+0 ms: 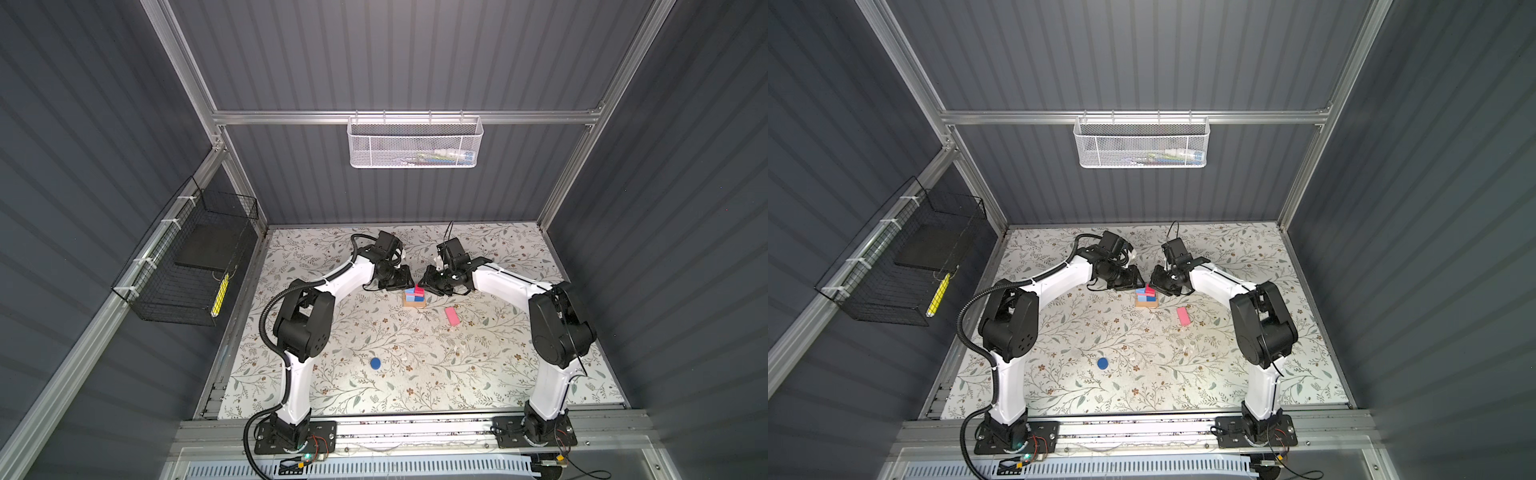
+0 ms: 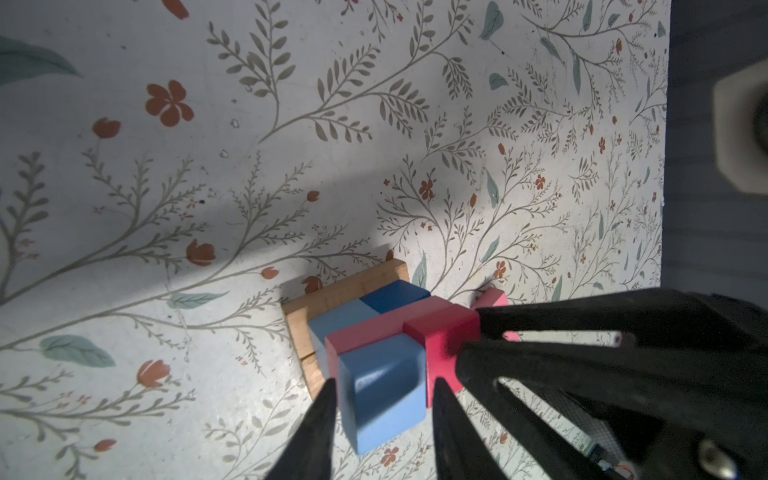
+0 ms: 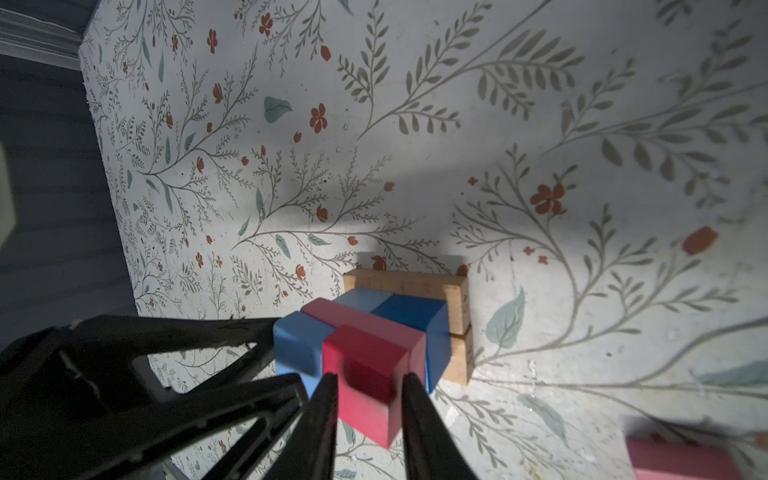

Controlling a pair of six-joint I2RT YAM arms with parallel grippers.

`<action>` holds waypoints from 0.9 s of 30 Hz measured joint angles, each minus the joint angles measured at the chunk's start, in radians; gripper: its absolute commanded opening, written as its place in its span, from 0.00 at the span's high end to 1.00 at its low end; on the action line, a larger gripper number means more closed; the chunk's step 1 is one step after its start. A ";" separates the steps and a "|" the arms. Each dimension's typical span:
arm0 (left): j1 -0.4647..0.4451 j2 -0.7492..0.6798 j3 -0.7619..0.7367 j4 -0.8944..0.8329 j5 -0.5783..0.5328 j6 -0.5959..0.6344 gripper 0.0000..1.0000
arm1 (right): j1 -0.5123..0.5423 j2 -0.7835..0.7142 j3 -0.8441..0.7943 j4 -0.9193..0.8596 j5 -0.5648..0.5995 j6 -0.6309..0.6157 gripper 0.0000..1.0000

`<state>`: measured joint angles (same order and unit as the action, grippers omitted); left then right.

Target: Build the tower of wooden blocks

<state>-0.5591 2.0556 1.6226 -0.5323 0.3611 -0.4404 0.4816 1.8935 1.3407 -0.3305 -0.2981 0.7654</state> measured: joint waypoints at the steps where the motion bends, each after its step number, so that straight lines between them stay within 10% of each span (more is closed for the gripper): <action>1: -0.001 0.000 0.000 0.000 0.000 -0.001 0.56 | 0.000 0.000 0.000 0.000 0.000 0.001 0.68; 27: -0.003 -0.029 0.000 -0.006 -0.004 -0.008 0.37 | 0.000 -0.040 -0.023 -0.011 0.018 0.002 0.65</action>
<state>-0.5625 2.0266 1.6226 -0.5381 0.3573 -0.4484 0.4816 1.8538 1.3182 -0.3412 -0.2802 0.7670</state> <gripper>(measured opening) 0.607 0.348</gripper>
